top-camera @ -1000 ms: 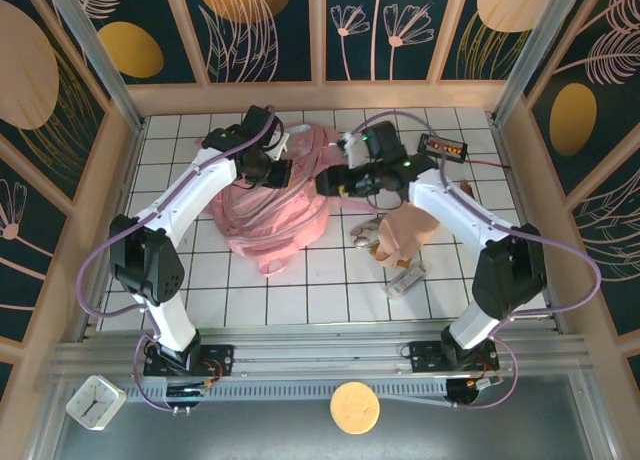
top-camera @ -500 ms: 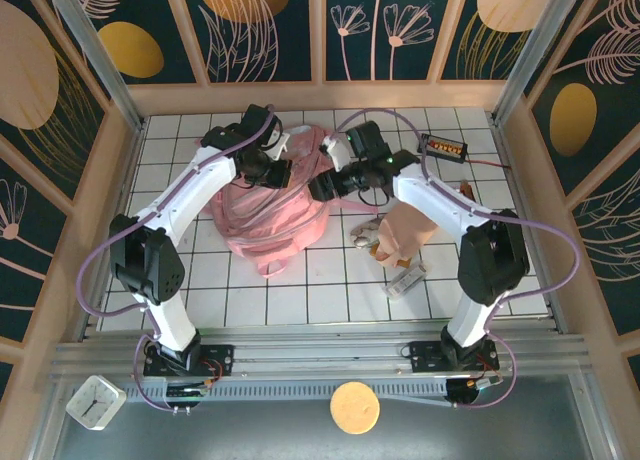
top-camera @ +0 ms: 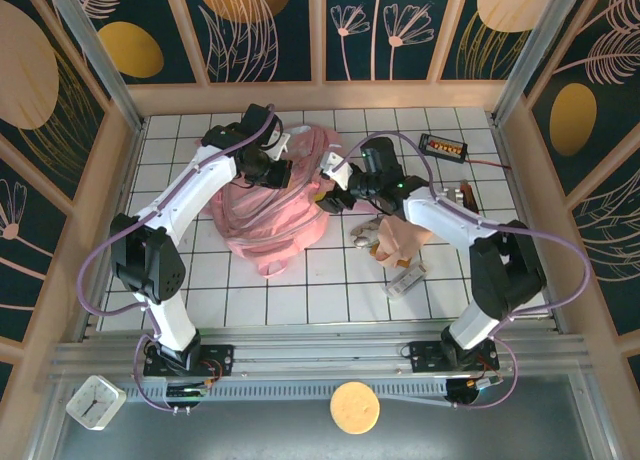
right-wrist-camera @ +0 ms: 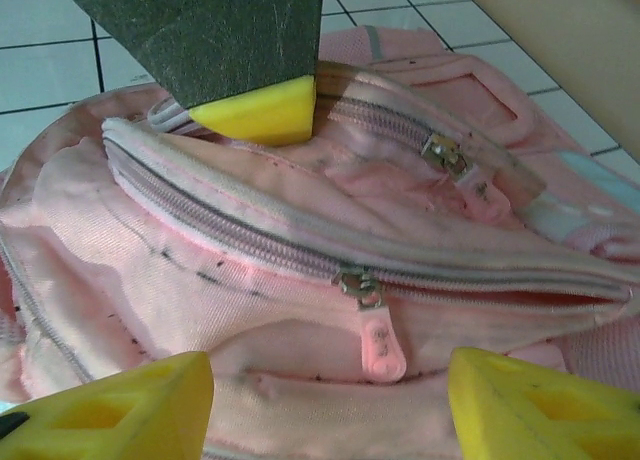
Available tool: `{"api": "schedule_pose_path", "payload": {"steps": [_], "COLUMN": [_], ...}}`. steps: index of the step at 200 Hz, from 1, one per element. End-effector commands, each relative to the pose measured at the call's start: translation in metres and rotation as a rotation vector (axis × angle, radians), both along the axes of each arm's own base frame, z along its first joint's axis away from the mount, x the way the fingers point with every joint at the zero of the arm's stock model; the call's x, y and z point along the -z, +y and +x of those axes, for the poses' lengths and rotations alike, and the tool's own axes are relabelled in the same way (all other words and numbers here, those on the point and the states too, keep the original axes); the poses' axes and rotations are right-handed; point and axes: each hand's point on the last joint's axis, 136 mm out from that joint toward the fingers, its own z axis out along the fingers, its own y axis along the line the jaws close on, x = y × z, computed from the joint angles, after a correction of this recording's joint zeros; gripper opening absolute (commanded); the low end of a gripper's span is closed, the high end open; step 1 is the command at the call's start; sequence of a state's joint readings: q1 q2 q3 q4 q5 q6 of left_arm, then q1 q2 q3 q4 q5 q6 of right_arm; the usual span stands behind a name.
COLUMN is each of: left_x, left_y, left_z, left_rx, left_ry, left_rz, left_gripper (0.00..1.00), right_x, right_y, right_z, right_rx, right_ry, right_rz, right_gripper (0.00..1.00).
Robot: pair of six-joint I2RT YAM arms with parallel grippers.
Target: Pack books, pencil case, and school supplies into a backpack
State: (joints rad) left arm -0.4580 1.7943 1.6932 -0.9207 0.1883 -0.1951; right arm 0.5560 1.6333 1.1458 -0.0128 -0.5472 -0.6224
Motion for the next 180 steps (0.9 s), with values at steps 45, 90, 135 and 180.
{"api": "schedule_pose_path", "payload": {"steps": [45, 90, 135, 180], "left_x": [-0.019, -0.019, -0.017, -0.014], "left_y": [-0.005, -0.006, -0.006, -0.006], "left_z": [-0.006, -0.004, -0.003, -0.004], "left_rx": [0.004, -0.008, -0.018, -0.02], "left_ry": [-0.02, -0.021, -0.015, -0.006], "left_rz": [-0.071, -0.078, -0.083, -0.079], "left_gripper": [0.0, 0.0, 0.0, 0.0], "right_x": [0.007, 0.017, 0.013, 0.008], "right_y": [0.01, 0.013, 0.015, 0.019], "right_z": [0.03, 0.036, 0.03, 0.028], "right_rx": [-0.039, -0.034, -0.051, -0.061], "right_ry": [-0.035, -0.004, -0.003, -0.008], "right_rz": [0.034, 0.032, 0.041, 0.053], "right_gripper": [0.56, 0.18, 0.14, 0.2]}}
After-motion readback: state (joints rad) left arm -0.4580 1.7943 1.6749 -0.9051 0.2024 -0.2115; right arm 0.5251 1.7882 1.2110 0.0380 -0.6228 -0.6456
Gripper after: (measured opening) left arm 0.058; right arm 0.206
